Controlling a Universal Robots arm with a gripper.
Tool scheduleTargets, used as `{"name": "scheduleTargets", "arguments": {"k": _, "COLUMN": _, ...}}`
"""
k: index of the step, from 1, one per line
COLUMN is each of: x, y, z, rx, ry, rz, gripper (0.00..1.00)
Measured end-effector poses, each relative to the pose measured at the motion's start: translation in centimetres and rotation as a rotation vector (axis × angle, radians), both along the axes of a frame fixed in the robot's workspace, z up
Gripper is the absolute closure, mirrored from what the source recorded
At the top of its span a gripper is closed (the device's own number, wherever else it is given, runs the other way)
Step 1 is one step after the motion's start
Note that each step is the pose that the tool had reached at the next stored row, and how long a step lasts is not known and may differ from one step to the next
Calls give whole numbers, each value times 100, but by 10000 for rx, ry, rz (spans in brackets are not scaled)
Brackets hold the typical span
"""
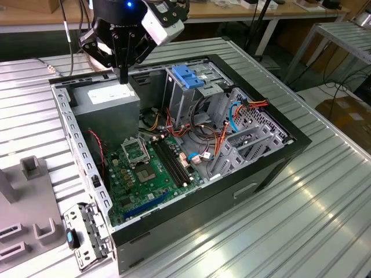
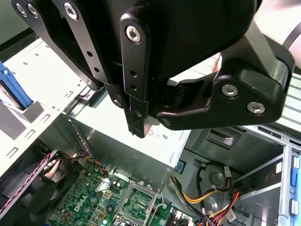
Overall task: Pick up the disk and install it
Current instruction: 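Reach for the disk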
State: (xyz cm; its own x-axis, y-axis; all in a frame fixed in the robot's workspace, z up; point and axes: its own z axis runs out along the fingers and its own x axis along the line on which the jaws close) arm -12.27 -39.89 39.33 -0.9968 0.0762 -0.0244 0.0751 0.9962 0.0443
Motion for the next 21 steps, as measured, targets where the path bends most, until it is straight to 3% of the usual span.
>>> {"name": "scheduleTargets", "arguments": {"k": 21, "x": -138, "y": 0, "z": 0, "rx": 1, "ry": 0, "rz": 0, "gripper": 89}}
